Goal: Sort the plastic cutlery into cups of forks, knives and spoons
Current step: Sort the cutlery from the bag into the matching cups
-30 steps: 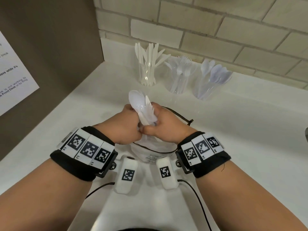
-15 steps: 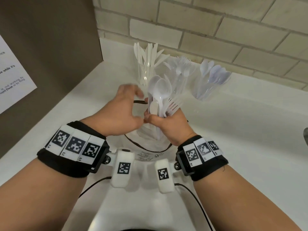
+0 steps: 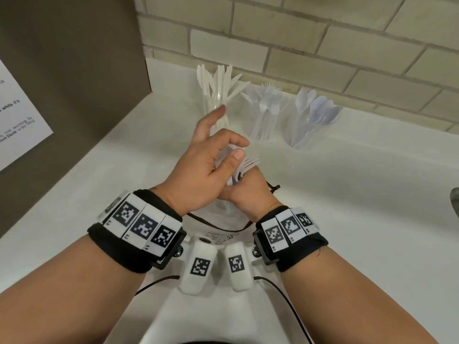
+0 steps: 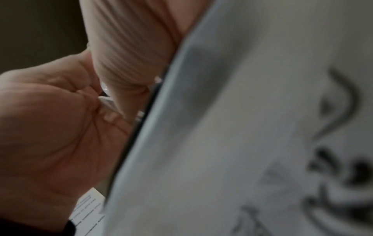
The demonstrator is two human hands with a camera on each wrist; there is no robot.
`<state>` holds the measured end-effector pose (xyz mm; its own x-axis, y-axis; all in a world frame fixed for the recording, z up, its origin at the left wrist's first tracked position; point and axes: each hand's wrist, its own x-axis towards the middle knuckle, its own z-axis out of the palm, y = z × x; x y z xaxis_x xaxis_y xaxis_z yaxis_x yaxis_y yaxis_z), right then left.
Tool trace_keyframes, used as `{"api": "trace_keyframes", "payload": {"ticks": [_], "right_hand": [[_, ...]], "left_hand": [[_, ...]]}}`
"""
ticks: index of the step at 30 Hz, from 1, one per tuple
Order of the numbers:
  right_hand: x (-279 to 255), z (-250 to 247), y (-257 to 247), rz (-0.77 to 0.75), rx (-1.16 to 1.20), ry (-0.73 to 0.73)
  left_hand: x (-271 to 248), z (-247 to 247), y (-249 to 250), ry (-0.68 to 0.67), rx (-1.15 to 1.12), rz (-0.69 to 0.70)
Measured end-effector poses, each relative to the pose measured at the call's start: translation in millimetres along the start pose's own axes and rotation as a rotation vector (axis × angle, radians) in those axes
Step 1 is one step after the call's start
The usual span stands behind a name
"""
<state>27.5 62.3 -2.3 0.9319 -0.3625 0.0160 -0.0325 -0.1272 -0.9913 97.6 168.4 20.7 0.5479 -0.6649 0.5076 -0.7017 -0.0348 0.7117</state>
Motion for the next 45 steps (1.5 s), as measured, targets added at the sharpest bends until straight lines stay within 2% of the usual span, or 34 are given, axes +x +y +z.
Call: {"api": "trace_keyframes", "payload": {"ticks": [4,6,9,12,14,15,18,21,22,24,29,31,33,34,37,40,42,45], "right_hand": [[-2.1,2.5,0.5,-0.013,-0.053,-0.011],[-1.9,4.1,2.6,0.011,-0.078,-0.029],[-1.7,6.7,1.7,0.013,-0.028,0.004],[0.5,2.3,-9.3,0.015,0.109,0.025],[4.1,-5.4,-20.3,-0.016,0.294,0.028],[5.4,-8.1,-27.8,-0.036,0.379,0.021],[9.4,-9.0,-48.3,-0.053,0.565,0.017],[11.6,-7.3,-63.2,-0.041,0.610,0.055],[11.6,-6.6,-66.5,-0.052,0.595,0.061],[11.5,-5.7,-68.9,-0.066,0.582,0.073],[6.0,-0.3,-62.3,-0.037,0.610,0.026],[6.5,-0.3,-59.6,-0.006,0.696,0.026],[8.7,-3.6,-58.6,0.028,0.762,0.020],[9.8,-5.6,-58.2,0.047,0.771,0.002],[10.0,-6.2,-53.4,0.097,0.672,-0.131],[5.5,6.1,-48.2,0.071,0.316,-0.277],[4.0,13.2,-45.2,0.042,0.170,-0.288],[5.7,15.4,-42.1,0.033,0.155,-0.239]], "left_hand": [[-0.4,0.1,6.9,0.004,-0.014,0.025],[-0.4,-0.3,7.7,0.010,-0.021,-0.024],[2.1,-5.5,8.5,-0.047,-0.331,-0.164],[4.8,-18.3,6.8,0.061,-0.630,-0.221],[5.4,-23.9,6.6,0.122,-0.658,-0.274],[5.3,-24.1,6.5,0.112,-0.625,-0.310],[3.6,-20.2,5.1,-0.079,-0.529,-0.484],[-1.5,-15.1,9.8,-0.399,-0.643,-0.606],[-3.0,-13.8,12.9,-0.462,-0.691,-0.624],[-4.5,-11.5,18.8,-0.474,-0.737,-0.633],[-3.6,-13.9,14.8,-0.366,-0.774,-0.703],[-6.3,-19.2,12.0,-0.440,-0.818,-0.715],[-7.8,-27.0,8.6,-0.546,-0.831,-0.655],[-6.5,-31.1,6.6,-0.544,-0.855,-0.624],[2.9,-40.6,8.6,-0.378,-0.940,-0.582],[10.1,-36.5,23.6,-0.265,-0.706,-0.535],[12.1,-29.7,28.7,-0.177,-0.583,-0.551],[14.2,-23.8,27.3,-0.095,-0.587,-0.590]]}}
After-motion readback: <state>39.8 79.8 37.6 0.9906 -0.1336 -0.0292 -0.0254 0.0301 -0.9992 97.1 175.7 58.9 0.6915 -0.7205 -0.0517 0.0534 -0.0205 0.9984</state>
